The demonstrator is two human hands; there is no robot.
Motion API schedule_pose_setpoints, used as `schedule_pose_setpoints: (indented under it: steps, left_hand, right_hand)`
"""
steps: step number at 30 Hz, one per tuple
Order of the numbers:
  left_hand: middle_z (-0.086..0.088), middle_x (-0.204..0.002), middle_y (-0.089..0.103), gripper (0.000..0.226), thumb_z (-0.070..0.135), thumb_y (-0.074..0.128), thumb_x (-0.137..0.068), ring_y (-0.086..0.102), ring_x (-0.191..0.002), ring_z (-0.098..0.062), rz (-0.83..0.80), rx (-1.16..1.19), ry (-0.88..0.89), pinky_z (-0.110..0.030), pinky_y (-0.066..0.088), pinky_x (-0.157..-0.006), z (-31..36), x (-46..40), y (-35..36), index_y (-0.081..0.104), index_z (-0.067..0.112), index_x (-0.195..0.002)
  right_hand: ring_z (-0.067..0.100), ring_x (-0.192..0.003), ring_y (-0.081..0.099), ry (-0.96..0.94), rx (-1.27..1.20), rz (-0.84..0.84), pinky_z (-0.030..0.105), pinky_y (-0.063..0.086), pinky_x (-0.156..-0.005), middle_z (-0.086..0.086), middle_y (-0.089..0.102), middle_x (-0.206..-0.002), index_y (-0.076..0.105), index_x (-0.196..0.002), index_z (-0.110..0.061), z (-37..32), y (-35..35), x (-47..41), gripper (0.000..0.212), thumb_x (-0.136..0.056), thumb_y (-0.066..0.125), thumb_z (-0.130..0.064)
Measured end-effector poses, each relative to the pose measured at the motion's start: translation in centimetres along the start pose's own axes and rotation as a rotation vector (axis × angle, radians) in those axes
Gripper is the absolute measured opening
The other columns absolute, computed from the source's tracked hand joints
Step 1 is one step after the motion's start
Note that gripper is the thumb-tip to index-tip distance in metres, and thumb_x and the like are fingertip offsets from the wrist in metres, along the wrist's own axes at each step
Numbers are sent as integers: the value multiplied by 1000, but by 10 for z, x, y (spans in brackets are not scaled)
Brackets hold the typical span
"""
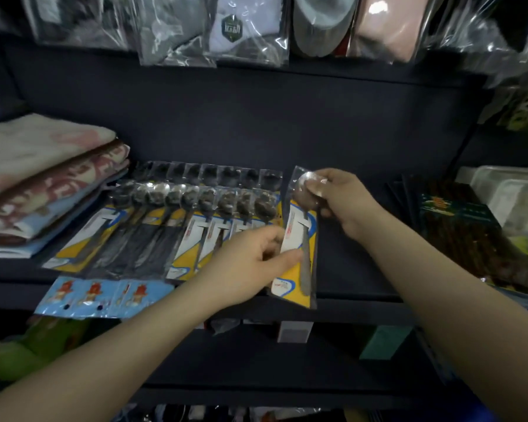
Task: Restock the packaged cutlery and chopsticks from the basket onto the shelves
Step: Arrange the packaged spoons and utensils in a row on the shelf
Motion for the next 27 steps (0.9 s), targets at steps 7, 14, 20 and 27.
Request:
schedule_pose_setpoints:
  steps: [7, 14, 20, 27]
  left_hand:
    - [7, -138, 46, 79, 70, 20, -70, 41, -126, -13, -1, -663, 91, -28, 38, -97, -29, 0, -18, 40, 26, -133]
    - [12, -152, 23, 83, 75, 19, -65, 21, -139, -7, -226, -724, 141, -18, 18, -106, -41, -1, -5, 26, 39, -140]
    - [11, -150, 26, 81, 74, 18, -65, 28, -135, -11, -196, -753, 151, -28, 30, -106, -40, -6, -2, 32, 38, -137]
    - [23, -147, 2, 79, 70, 38, -76, -1, -136, 5, -265, -582, 152, -13, 6, -110, -42, -2, -15, 19, 33, -143]
  right_hand:
    - [12, -54, 41, 134, 147, -2, 20, 32, -41, 0, 52, -68, 57, -94, -16, 26, 25, -31, 12, -93, 48, -7]
    - [24, -81, 57, 121, 236, 45, 32, 50, -75, 14, 62, -91, 59, -85, -12, 40, 35, -49, 6, -87, 57, -7]
    - [32, -115, 51, 40, 511, 70, 30, 41, -92, 17, 46, -130, 46, -127, -5, 20, 35, -28, 42, -88, 58, -14]
    - [30, -122, 47, -147, 732, -253, 34, 37, -101, 13, 51, -126, 57, -118, -3, 1, 61, 49, 30, -94, 41, -11]
Point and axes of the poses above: each hand's wrist, its own x-axis away from the middle knuckle, its own y-axis out of the palm, z = x × y, the point moved 6 cm from there along -x, towards the middle knuckle
